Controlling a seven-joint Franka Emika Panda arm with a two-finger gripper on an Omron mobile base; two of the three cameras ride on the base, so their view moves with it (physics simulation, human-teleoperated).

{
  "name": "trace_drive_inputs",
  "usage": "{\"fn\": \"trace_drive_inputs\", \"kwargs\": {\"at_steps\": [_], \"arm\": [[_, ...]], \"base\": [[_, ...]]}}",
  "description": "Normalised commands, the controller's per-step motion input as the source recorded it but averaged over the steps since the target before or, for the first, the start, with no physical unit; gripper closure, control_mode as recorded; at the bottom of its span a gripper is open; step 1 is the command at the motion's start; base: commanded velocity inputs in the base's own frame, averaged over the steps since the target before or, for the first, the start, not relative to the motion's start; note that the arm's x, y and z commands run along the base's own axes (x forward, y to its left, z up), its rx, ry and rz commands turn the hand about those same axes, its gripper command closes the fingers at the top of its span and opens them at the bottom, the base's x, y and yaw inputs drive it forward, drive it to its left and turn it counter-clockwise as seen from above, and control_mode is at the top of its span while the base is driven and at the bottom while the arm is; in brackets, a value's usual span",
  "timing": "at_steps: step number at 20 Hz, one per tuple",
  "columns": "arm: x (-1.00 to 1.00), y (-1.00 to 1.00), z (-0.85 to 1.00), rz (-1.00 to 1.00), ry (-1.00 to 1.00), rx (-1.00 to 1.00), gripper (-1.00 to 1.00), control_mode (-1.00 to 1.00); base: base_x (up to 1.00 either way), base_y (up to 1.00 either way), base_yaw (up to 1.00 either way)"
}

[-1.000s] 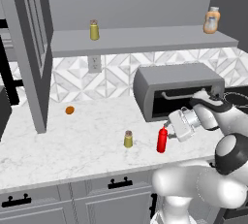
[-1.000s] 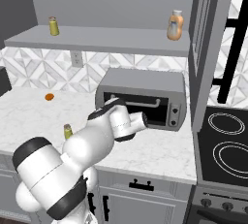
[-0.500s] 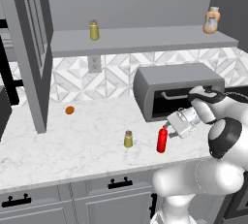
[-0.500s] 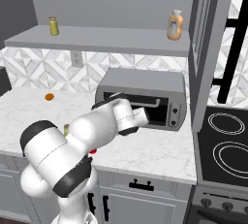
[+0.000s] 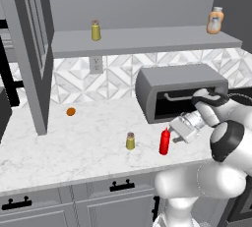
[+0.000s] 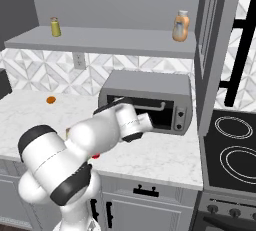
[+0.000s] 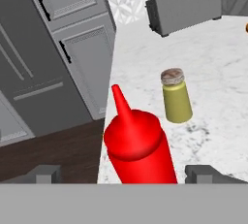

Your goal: Put the shaker and condiment bottle from the counter next to their counterparts in the cabinet.

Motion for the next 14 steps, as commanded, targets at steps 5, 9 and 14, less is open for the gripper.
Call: {"fn": "trace_drive_inputs", "kwargs": {"at_steps": [5, 9, 14], "arm": [[-0.24, 0.13, 0.0, 0.0, 0.0, 0.0, -1.0, -1.0], [-0.01, 0.05, 0.0, 0.0, 0.0, 0.0, -1.0, -1.0], [0.0, 0.0, -0.01, 0.0, 0.0, 0.02, -1.0, -1.0]], "base": [[0.0, 0.0, 0.0], [0.0, 0.0, 0.0], [0.0, 0.0, 0.0]]}}
